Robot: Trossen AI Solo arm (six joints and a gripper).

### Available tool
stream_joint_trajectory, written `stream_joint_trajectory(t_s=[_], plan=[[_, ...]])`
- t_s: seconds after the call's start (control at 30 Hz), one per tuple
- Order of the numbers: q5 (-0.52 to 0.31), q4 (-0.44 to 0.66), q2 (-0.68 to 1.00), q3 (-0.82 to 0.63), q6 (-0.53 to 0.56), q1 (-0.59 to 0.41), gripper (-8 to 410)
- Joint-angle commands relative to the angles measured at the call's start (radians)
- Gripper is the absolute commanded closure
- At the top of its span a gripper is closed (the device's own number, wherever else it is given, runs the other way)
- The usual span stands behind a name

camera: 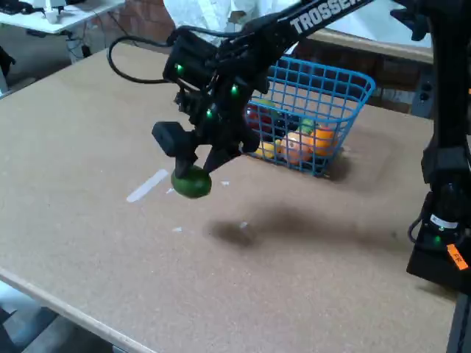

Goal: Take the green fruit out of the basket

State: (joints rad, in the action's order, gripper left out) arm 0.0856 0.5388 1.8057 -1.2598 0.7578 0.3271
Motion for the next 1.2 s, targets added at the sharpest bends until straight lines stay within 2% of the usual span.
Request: stream_joint_trajectory(t_s=[0.0, 0.6, 0.93, 1.17], plan=[[-0.003, -0.01, 0.001, 0.011, 0.0, 0.004, 196], [-0.079, -0.092, 0.002, 0.077, -0.005, 0.039, 196], [-0.097, -0.166, 0.08, 0.076, -0.008, 0.061, 196], [-0.123, -0.178, 0.101, 0.076, -0.012, 0.071, 196]])
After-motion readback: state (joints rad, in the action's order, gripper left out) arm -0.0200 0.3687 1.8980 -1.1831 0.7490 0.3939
